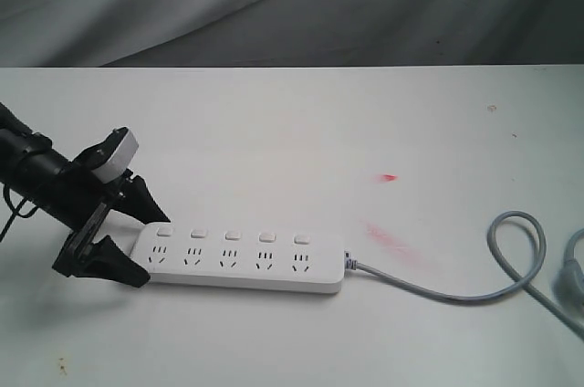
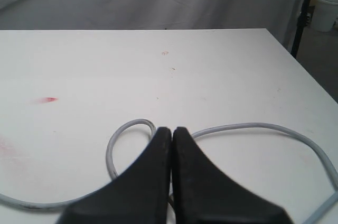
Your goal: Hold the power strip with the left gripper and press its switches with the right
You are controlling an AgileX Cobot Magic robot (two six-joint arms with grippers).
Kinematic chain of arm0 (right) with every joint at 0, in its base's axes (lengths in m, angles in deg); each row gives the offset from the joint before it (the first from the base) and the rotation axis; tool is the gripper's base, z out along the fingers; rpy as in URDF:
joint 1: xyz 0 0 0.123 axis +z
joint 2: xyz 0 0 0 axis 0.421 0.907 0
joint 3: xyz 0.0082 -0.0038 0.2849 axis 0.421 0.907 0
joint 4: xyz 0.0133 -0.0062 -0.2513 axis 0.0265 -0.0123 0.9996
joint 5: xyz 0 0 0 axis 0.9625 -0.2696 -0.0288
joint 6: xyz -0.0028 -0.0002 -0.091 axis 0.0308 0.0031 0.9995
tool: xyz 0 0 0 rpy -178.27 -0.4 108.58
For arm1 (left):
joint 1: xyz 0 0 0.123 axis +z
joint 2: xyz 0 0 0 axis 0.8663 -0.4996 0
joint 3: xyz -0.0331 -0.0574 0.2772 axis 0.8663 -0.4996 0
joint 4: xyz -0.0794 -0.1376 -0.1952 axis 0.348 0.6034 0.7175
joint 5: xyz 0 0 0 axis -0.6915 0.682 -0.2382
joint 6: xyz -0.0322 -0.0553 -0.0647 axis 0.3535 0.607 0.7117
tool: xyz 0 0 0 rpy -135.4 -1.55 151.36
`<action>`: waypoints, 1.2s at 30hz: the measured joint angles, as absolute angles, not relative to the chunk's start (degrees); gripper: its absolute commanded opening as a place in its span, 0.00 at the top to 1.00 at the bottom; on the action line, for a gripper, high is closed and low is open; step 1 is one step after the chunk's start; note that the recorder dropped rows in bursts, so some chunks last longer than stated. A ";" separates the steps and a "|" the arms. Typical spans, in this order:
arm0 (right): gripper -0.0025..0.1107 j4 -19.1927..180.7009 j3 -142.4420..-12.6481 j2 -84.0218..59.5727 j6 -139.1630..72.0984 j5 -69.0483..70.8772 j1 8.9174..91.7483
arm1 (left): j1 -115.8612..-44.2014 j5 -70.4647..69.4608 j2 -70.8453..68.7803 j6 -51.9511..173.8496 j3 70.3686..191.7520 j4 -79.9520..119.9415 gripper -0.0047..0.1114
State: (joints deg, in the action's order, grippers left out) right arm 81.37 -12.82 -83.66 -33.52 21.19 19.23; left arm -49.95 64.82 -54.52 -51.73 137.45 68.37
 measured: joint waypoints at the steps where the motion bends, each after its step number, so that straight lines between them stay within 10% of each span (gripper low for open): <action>1: 0.98 81.37 -12.82 -83.66 -33.52 21.19 19.23 | -49.95 64.82 -54.52 -51.73 137.45 68.37 0.22; 12: 0.98 81.37 -12.82 -83.66 -33.52 21.19 19.23 | -49.95 63.64 -54.52 -51.73 137.54 67.91 0.61; 36: 0.98 81.37 -12.82 -83.66 -33.52 21.19 19.23 | -50.08 63.64 -54.52 -51.73 137.80 67.64 0.61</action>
